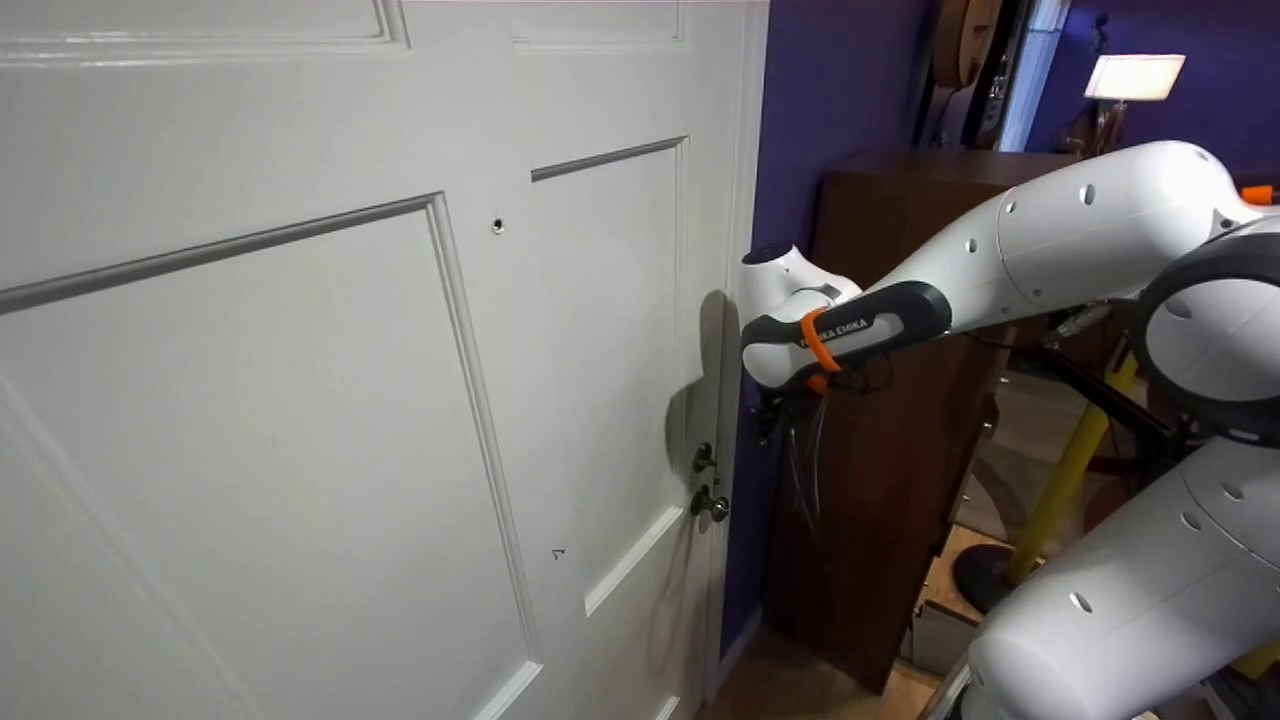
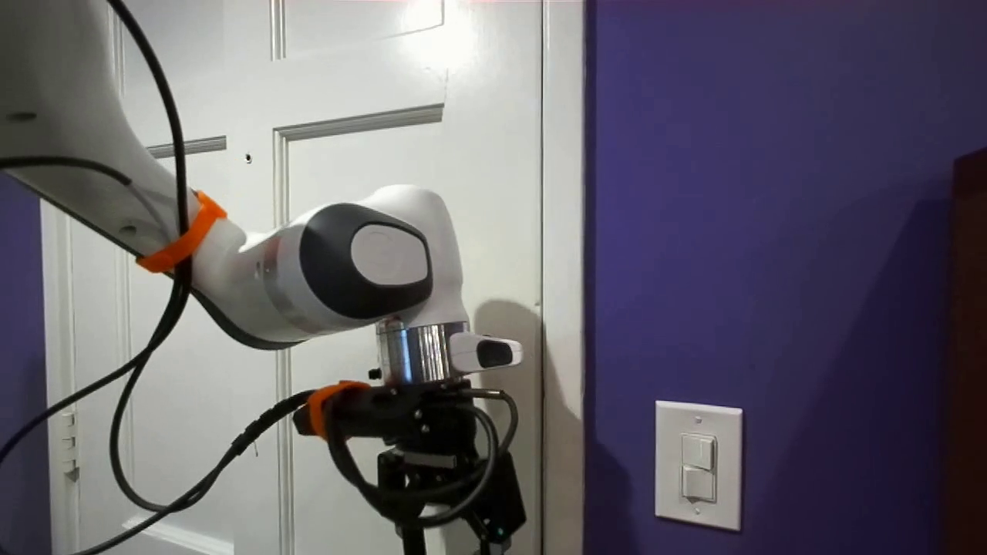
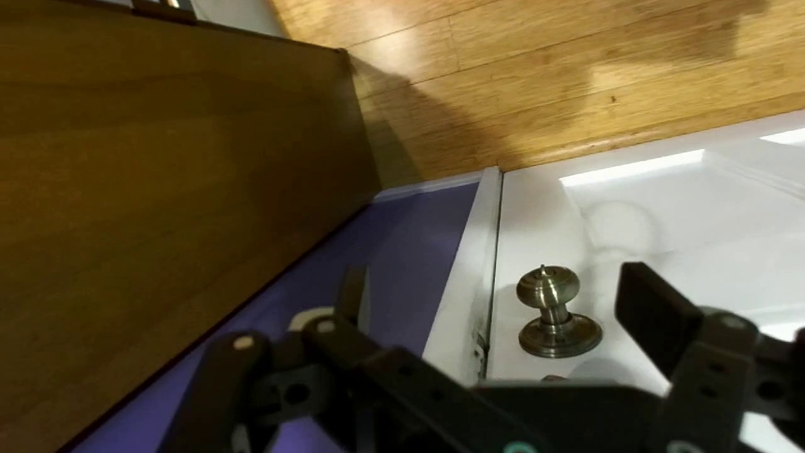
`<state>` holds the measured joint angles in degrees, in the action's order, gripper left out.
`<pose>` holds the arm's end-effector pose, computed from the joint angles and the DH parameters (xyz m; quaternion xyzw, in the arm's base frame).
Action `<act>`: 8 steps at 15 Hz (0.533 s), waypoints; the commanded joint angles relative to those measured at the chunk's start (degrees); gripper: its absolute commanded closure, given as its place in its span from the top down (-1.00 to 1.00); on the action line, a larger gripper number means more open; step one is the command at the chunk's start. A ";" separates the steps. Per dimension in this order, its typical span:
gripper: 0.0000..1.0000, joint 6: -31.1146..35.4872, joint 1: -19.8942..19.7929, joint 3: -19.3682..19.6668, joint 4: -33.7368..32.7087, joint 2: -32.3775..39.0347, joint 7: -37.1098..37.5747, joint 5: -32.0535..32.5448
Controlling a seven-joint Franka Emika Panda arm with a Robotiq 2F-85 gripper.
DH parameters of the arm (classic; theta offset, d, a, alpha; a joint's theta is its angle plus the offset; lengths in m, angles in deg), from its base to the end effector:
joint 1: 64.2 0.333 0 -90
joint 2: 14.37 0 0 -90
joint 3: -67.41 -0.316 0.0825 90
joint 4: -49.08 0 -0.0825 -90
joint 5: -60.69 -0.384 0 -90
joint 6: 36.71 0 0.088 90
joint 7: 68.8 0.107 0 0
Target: Turn the lock of the door in a clockwise direction
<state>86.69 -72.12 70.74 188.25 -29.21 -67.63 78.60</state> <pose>0.4387 -0.1003 0.4040 0.9923 -0.0197 -0.0181 0.1208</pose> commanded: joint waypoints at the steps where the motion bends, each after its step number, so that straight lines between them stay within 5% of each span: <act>1: 1.00 1.13 1.44 -2.17 -1.33 2.93 2.74 3.70; 8: 1.00 1.50 2.01 -2.20 -0.13 2.46 2.14 3.71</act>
<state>87.34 -70.75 68.48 187.73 -26.88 -65.73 80.87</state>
